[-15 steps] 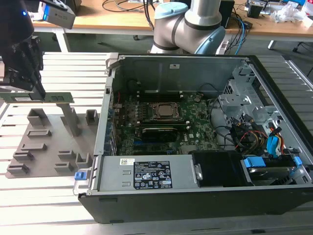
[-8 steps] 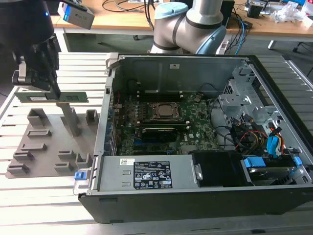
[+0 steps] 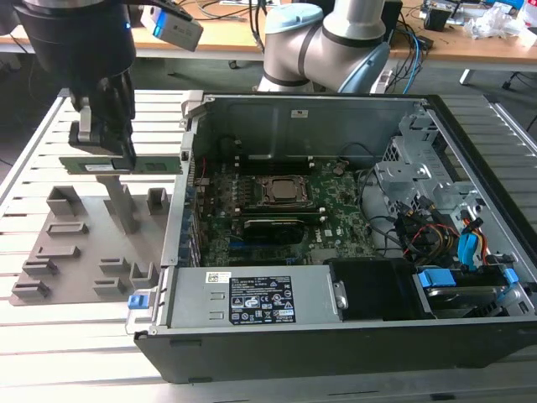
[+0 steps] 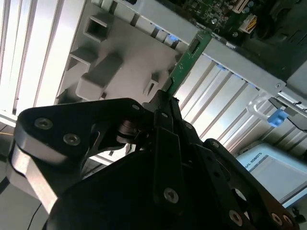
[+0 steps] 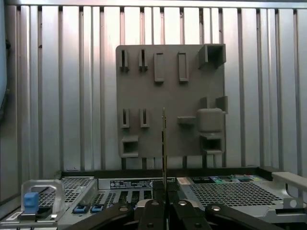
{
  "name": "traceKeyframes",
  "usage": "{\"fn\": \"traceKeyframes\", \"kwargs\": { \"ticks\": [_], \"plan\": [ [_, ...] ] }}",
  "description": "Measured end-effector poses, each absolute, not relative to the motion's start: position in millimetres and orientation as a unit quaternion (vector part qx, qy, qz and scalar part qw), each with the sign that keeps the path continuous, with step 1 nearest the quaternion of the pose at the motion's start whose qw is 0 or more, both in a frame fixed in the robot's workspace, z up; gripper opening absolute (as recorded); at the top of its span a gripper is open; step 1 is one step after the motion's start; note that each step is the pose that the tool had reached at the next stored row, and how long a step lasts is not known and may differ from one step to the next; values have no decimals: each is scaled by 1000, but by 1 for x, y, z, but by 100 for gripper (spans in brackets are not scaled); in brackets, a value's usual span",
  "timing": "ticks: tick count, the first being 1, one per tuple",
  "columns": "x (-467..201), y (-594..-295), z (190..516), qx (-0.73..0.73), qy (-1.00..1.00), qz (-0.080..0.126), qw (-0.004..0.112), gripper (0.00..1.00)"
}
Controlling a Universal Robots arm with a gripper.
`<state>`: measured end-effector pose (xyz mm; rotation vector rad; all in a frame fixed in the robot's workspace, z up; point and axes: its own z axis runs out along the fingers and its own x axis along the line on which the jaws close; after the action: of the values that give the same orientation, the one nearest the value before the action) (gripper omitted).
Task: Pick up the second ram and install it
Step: 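Pick up the second ram and move it above second insertion slot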
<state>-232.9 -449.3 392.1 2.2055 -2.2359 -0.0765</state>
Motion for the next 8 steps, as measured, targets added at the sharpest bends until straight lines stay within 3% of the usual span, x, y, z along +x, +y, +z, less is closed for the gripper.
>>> {"fn": "traceKeyframes", "kwargs": {
  "ticks": [8],
  "plan": [
    [-194, -449, 392, 702, -712, -25, 1, 13]
  ]
}}
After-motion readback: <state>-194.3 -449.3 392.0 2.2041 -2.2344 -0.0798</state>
